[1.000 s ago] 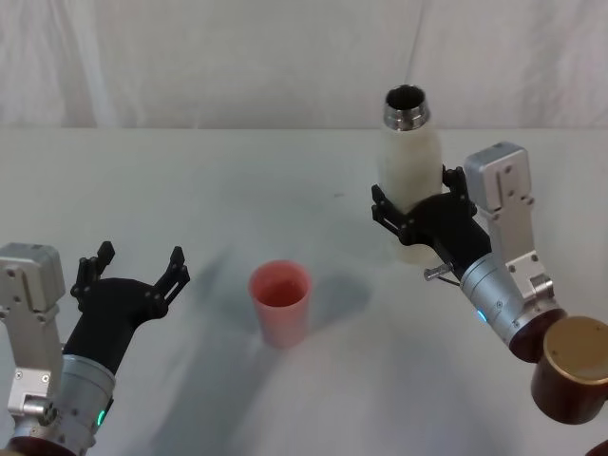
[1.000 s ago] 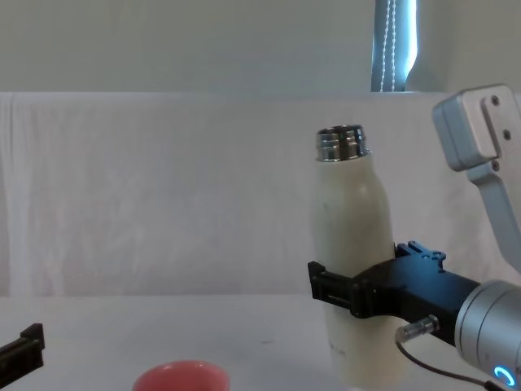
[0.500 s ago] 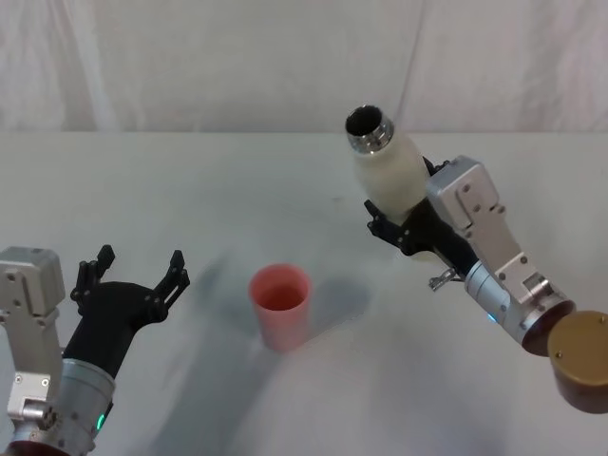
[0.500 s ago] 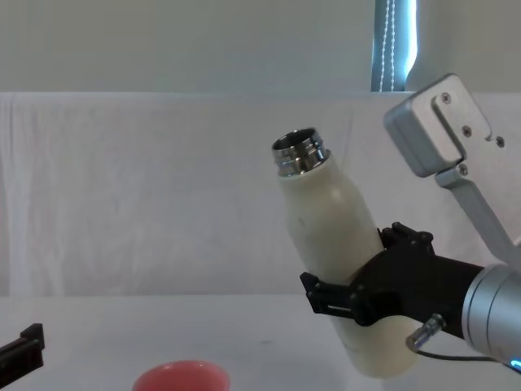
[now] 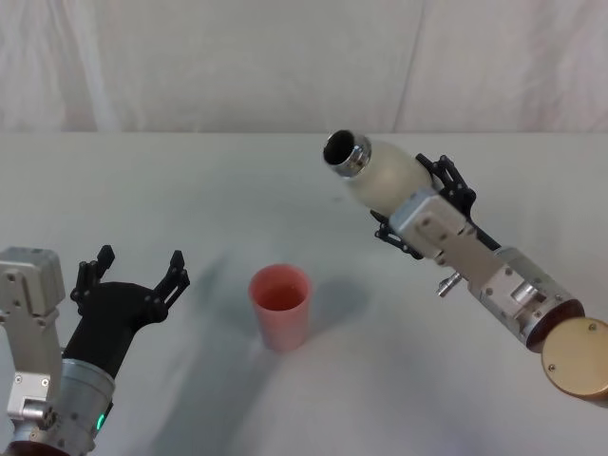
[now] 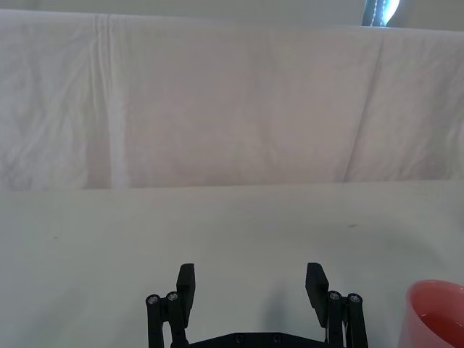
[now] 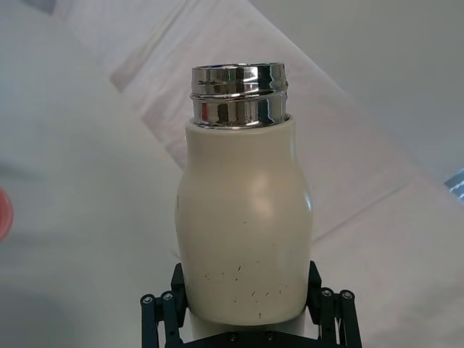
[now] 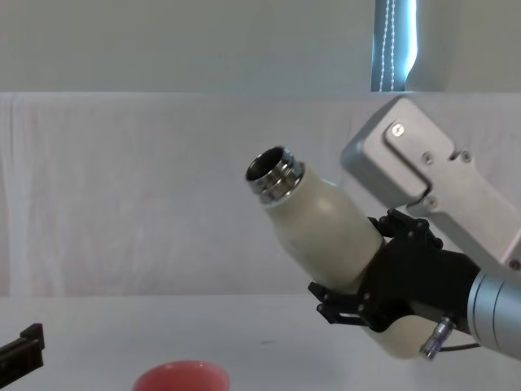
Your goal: Grasp the thermos with one hand and pour water into the cup lid.
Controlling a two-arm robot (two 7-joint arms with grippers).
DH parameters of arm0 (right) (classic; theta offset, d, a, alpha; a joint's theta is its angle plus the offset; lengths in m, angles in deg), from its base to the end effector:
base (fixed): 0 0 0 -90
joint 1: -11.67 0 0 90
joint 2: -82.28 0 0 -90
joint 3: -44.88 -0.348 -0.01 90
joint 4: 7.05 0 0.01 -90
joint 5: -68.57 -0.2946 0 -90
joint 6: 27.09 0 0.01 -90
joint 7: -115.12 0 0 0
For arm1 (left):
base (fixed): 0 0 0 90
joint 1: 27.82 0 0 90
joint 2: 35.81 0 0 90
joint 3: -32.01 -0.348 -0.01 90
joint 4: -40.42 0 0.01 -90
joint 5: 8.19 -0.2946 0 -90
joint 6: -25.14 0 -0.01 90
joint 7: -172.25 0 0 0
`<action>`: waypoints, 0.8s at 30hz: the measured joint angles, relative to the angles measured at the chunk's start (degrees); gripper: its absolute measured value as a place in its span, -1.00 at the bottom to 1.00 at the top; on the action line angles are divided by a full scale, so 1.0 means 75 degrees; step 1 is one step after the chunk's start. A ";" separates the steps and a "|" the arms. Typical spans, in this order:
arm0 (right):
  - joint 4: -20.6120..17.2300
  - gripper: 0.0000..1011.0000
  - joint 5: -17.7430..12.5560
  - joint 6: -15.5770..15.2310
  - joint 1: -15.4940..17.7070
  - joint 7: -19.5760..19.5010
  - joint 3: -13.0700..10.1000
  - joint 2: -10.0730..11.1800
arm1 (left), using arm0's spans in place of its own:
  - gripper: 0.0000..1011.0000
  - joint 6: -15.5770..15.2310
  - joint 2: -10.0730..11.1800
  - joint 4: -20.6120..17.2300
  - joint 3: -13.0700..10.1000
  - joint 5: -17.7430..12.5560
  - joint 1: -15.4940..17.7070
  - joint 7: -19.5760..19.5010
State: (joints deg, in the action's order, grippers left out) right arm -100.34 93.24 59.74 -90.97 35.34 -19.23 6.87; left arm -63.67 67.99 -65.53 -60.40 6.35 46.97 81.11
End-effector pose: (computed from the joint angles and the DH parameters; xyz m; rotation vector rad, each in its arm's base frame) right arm 0.3561 0.0469 -0.2938 -0.4022 -0.6793 -0.9643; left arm 0.2241 0.0529 -0.3395 -0.0381 0.0141 1.4461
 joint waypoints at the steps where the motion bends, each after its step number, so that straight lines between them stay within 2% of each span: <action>1: -0.0011 0.88 0.0094 -0.0003 -0.0008 -0.0012 0.0030 0.0019 | 0.98 0.0000 0.0000 0.0000 0.0000 0.0000 0.0000 0.0000; 4: -0.0044 0.88 0.0502 -0.0005 -0.0034 -0.0077 0.0153 0.0097 | 0.98 0.0000 0.0000 0.0000 0.0000 0.0000 0.0000 0.0000; 5: -0.0044 0.88 0.0502 -0.0005 -0.0034 -0.0077 0.0153 0.0097 | 0.98 0.0000 0.0000 0.0000 0.0000 0.0000 0.0000 0.0000; 7: -0.0065 0.88 0.0943 -0.0005 -0.0061 -0.0161 0.0309 0.0187 | 0.98 0.0000 0.0000 0.0000 0.0000 0.0000 0.0000 0.0000; 8: -0.0065 0.88 0.0943 -0.0005 -0.0061 -0.0161 0.0309 0.0187 | 0.98 0.0000 0.0000 0.0000 0.0000 0.0000 0.0000 0.0000; 9: -0.0080 0.88 0.1187 -0.0004 -0.0067 -0.0200 0.0382 0.0228 | 0.98 0.0000 0.0001 0.0000 0.0000 0.0000 0.0000 0.0000; 13: -0.0131 0.88 0.1723 -0.0003 -0.0064 -0.0279 0.0552 0.0332 | 0.98 0.0000 0.0000 0.0000 0.0000 0.0000 0.0000 0.0000; 15: -0.0138 0.88 0.1796 -0.0003 -0.0060 -0.0287 0.0576 0.0344 | 0.98 0.0000 0.0000 0.0000 0.0000 0.0000 0.0000 0.0000; 16: -0.0143 0.88 0.2053 -0.0008 -0.0052 -0.0328 0.0665 0.0385 | 0.98 0.0000 0.0000 0.0000 0.0000 0.0000 0.0000 0.0000; 18: -0.0143 0.88 0.2138 -0.0016 -0.0052 -0.0350 0.0693 0.0398 | 0.98 0.0000 0.0000 0.0000 0.0000 0.0000 0.0000 0.0000; 21: -0.0117 0.88 0.2585 -0.0059 -0.0056 -0.0435 0.0842 0.0462 | 0.98 0.0000 0.0000 0.0000 0.0000 0.0000 0.0000 0.0000; 24: -0.0094 0.88 0.2800 -0.0067 -0.0067 -0.0471 0.0915 0.0501 | 0.98 0.0000 0.0000 0.0000 0.0000 0.0000 0.0000 0.0001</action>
State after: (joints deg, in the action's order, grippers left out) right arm -101.04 114.25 59.24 -91.47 31.81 -12.36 10.63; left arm -63.67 68.00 -65.53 -60.40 6.35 46.97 81.11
